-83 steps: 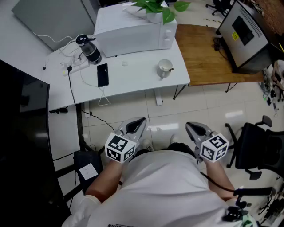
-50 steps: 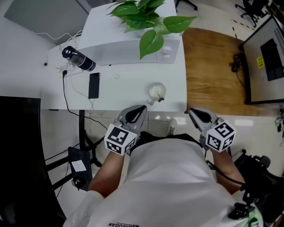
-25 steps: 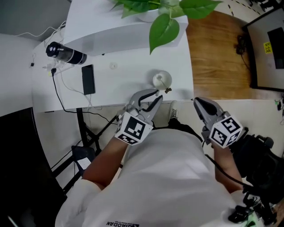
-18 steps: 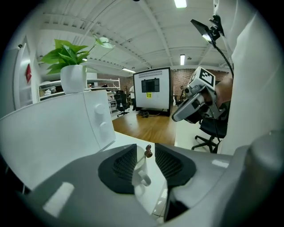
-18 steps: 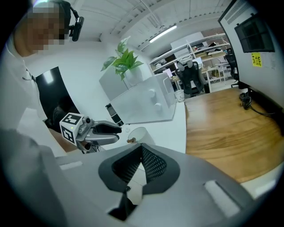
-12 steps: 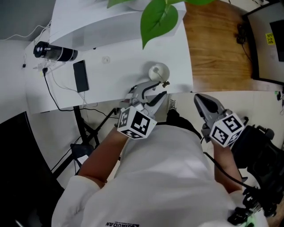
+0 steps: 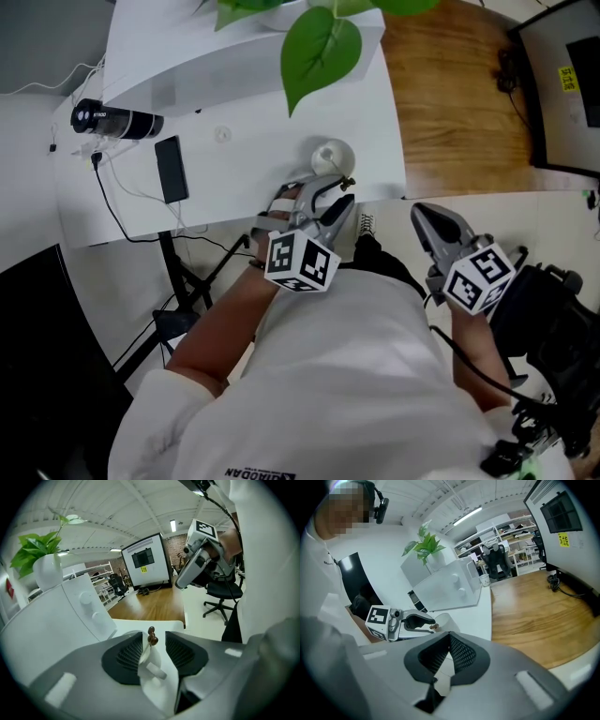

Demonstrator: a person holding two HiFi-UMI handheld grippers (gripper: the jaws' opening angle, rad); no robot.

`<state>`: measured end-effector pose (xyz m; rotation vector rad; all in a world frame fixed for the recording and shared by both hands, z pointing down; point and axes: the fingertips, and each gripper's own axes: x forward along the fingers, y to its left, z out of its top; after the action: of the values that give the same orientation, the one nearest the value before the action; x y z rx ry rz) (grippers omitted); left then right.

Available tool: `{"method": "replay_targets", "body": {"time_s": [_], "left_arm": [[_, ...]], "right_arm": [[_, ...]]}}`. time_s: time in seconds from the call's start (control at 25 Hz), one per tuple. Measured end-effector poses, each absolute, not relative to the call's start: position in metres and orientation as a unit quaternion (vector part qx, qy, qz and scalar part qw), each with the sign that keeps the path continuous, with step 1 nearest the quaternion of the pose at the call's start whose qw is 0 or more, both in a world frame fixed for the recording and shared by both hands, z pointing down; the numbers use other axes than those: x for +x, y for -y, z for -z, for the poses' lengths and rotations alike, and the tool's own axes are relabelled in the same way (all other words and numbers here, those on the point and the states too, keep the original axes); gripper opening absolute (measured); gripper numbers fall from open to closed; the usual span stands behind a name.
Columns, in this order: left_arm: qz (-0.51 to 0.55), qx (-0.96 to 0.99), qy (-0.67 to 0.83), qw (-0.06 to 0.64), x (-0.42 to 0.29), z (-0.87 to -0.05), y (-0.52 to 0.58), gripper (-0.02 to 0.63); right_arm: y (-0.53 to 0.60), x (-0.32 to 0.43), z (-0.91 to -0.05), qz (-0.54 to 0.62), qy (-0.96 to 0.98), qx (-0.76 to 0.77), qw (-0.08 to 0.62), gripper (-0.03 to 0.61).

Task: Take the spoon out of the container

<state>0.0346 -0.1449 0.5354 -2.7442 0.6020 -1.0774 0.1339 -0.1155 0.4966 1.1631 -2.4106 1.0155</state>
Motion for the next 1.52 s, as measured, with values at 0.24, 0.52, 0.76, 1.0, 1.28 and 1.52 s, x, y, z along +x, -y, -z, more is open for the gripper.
{"method": "replay_targets", "body": {"time_s": [0.24, 0.52, 0.76, 1.0, 1.28, 1.52], "left_arm": [[0.360, -0.910, -0.194, 0.068, 0.041, -0.540, 0.146, 0.129], [0.363, -0.907, -0.202, 0.074, 0.040, -0.540, 0.150, 0.080], [0.358, -0.909, -0.204, 0.066, 0.040, -0.539, 0.152, 0.071], [0.337, -0.912, -0.226, 0.054, 0.036, -0.528, 0.157, 0.059], [0.318, -0.916, -0.238, 0.046, 0.030, -0.511, 0.160, 0.054], [0.295, -0.920, -0.254, 0.040, 0.021, -0.488, 0.158, 0.054]], "right_arm": [[0.112, 0.142, -0.496, -0.351, 0.830, 0.411, 0.138, 0.007], [0.109, 0.147, -0.495, -0.350, 0.828, 0.418, 0.135, 0.008], [0.109, 0.148, -0.494, -0.348, 0.827, 0.420, 0.134, 0.007], [0.109, 0.147, -0.492, -0.345, 0.829, 0.420, 0.133, 0.008], [0.114, 0.138, -0.487, -0.338, 0.835, 0.413, 0.131, 0.007], [0.118, 0.124, -0.484, -0.331, 0.845, 0.400, 0.131, 0.007]]}}
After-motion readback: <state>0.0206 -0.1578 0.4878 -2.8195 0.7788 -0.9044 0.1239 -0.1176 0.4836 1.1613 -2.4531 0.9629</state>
